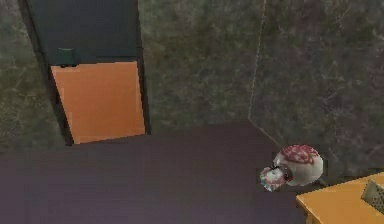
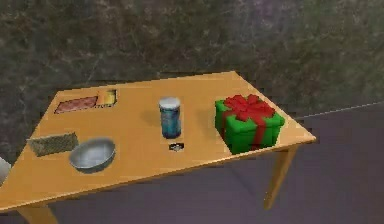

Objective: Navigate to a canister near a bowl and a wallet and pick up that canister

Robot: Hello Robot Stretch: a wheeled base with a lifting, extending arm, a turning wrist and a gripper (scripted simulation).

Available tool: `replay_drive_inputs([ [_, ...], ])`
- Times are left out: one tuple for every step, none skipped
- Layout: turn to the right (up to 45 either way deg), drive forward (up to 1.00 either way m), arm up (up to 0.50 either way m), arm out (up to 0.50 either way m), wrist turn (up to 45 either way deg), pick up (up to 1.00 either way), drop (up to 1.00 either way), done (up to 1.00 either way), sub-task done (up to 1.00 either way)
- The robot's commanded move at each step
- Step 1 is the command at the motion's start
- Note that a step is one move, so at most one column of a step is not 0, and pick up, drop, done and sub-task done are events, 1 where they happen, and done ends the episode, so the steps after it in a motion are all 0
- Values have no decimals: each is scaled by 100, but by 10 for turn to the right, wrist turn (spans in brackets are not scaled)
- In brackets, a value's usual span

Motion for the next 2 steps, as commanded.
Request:
replay_drive_inputs([
  [450, 0, 0, 0, 0, 0, 0, 0, 0],
  [450, 0, 0, 0, 0, 0, 0, 0, 0],
])
